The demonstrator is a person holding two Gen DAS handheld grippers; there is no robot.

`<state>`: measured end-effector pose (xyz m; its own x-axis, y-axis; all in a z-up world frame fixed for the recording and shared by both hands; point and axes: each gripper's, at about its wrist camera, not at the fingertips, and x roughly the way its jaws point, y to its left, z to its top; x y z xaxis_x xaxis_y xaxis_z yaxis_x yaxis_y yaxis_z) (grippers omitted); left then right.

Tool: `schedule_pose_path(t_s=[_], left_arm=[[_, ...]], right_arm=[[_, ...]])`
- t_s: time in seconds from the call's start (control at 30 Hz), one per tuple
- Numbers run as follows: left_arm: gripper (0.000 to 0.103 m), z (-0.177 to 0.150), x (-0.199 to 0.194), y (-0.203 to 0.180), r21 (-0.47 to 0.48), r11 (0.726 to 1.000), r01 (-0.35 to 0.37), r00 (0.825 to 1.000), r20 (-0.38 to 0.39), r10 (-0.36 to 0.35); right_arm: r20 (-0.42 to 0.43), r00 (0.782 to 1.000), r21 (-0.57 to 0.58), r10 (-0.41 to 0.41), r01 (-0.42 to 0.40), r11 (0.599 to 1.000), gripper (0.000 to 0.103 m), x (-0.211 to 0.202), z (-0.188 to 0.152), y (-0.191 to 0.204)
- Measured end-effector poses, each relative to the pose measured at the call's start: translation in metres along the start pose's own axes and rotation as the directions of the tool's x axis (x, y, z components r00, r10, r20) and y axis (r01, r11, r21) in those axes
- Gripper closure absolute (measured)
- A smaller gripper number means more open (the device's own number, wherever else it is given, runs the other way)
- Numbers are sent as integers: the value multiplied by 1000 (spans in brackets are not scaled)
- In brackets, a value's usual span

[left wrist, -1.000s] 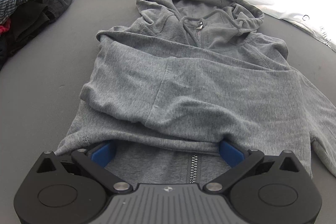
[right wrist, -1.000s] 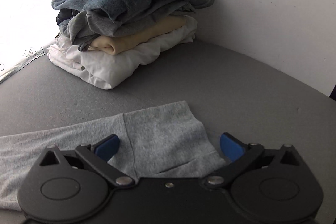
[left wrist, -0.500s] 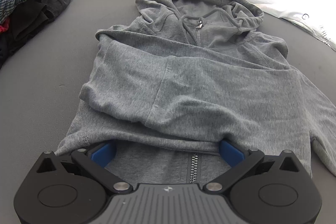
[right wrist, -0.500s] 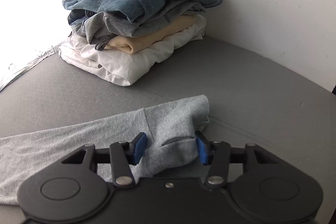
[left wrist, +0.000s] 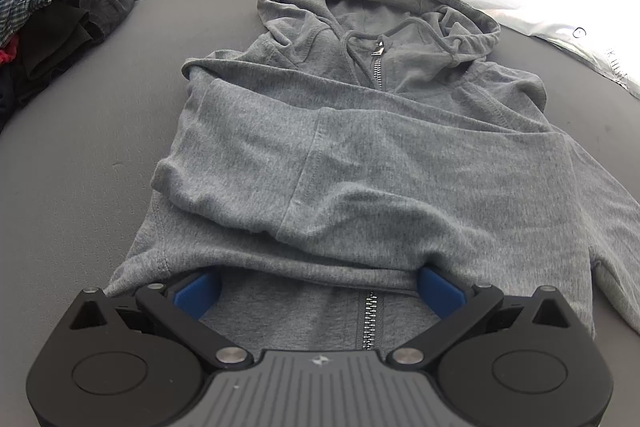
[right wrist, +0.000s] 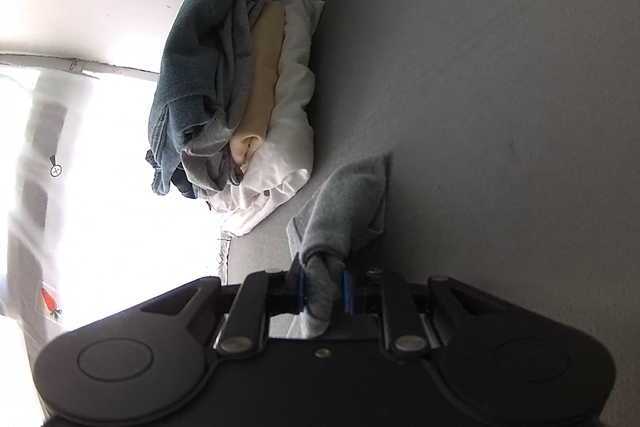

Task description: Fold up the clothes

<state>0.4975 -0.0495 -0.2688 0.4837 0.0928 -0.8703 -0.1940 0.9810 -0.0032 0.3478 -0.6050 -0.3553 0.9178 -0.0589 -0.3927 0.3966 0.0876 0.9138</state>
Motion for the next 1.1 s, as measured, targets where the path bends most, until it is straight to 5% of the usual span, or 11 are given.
schedule_pose_path(t_s=[0.13,0.27,0.37,0.63,0.93,1.1], left_arm=[[0,1,0,0,9,1000,6,1000,-12,-6],[0,-1,-1,0,74,997,27,999,-35,-24],[0,-4,-3,2,128,990,53,998,-44,-48],[0,-1,-18,30,118,986,120,988,-108,-107],[0,-3,-41,70,189,978,91,996,-42,-84],[0,0,-40,93,153,981,122,992,-43,-116]], right_arm=[[-44,985,153,169,-160,975,85,5,-22,2],[-135,969,113,208,-194,975,85,11,-46,27],[-176,943,206,281,-244,948,85,18,-68,34],[-365,874,174,321,-275,946,85,28,-131,76],[-526,793,122,308,-288,950,85,43,-217,119],[-581,753,103,309,-308,946,85,48,-260,142]])
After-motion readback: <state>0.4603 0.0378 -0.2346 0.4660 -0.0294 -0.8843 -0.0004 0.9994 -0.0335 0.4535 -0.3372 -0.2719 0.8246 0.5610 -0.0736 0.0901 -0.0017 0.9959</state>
